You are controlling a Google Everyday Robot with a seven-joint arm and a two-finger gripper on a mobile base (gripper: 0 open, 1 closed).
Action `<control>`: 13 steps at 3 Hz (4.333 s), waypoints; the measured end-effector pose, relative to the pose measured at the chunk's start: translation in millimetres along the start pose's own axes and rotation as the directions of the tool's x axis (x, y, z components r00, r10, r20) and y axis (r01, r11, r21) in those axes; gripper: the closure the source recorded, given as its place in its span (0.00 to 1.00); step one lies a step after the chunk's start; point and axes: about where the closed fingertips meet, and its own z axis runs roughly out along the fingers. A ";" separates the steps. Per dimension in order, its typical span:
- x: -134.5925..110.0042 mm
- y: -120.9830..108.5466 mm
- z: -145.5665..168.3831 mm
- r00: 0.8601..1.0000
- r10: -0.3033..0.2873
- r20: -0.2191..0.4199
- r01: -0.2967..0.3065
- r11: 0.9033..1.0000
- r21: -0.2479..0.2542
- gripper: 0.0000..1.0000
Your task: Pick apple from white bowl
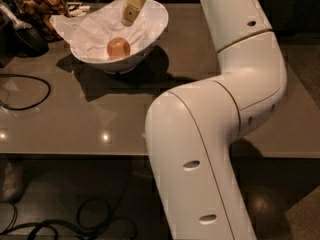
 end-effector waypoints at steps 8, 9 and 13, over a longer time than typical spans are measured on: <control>20.2 4.5 86.1 0.986 0.034 -0.161 -0.046 0.996 -0.073 0.41; 16.7 7.3 94.3 0.984 0.012 -0.177 -0.027 0.996 -0.084 0.35; 13.3 14.4 121.0 0.966 -0.054 -0.252 0.026 0.993 -0.113 0.34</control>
Offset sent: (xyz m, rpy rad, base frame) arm 0.0569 -0.0105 0.0208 -0.0926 0.1447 0.0089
